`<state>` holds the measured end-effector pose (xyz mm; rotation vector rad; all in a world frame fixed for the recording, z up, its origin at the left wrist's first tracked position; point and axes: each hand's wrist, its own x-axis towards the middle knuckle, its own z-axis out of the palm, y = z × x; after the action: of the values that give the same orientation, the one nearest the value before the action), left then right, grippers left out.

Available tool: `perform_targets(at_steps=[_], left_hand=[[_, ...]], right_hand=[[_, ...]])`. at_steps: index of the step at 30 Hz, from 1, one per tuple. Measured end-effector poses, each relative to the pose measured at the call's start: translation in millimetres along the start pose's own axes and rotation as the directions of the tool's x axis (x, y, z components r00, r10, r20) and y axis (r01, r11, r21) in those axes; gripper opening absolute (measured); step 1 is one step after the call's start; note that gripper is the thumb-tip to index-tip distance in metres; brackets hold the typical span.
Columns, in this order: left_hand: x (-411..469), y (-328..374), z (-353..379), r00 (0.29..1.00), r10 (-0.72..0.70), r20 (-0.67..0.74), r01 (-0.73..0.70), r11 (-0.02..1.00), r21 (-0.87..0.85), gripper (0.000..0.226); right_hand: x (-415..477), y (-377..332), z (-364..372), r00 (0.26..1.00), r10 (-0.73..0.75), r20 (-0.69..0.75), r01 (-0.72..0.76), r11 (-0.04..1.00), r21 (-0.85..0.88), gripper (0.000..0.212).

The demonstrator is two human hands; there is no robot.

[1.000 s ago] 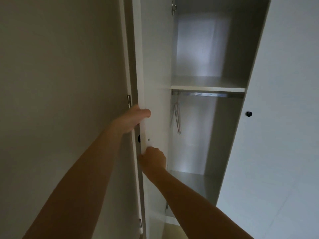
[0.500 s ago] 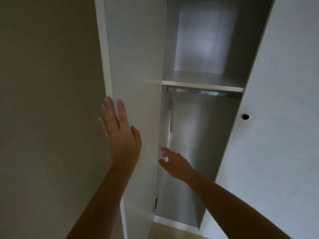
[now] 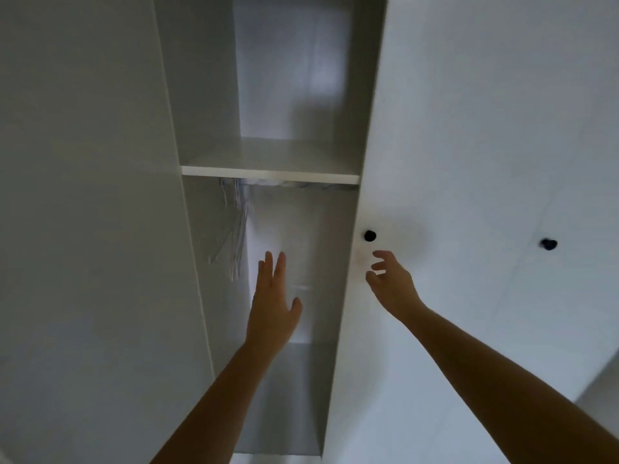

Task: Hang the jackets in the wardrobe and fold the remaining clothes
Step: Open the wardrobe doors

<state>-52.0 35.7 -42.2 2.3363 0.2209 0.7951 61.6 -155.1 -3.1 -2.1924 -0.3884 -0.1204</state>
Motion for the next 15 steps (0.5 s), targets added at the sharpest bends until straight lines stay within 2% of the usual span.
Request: perform_targets(at_steps=[5, 7, 9, 13, 15], left_hand=[[52.5, 7.7, 70.1, 0.961, -0.079, 0.266, 0.132, 0.974, -0.186, 0.088], [70.6, 11.6, 88.3, 0.923, -0.112, 0.369, 0.243, 0.911, -0.332, 0.090], [85.9, 11.8, 101.4, 0.886, -0.122, 0.448, 0.321, 0.858, -0.401, 0.090], [132.2, -2.2, 130.0, 0.820, -0.002, 0.572, 0.304, 0.849, -0.433, 0.089], [150.0, -5.3, 142.3, 0.784, 0.062, 0.618, 0.309, 0.825, -0.474, 0.076]], right_hand=[[36.6, 9.9, -6.0, 0.999, 0.034, -0.029, -0.029, 0.986, 0.162, 0.053], [50.5, 9.2, -3.6, 0.999, -0.006, -0.051, 0.016, 0.981, 0.193, 0.054], [59.1, 6.4, -2.1, 0.999, -0.021, -0.044, 0.030, 0.978, 0.205, 0.050], [83.2, 2.7, 4.7, 0.997, 0.003, -0.076, 0.011, 0.984, 0.178, 0.041], [91.4, 2.8, 4.4, 0.996, 0.004, -0.094, 0.009, 0.990, 0.142, 0.042]])
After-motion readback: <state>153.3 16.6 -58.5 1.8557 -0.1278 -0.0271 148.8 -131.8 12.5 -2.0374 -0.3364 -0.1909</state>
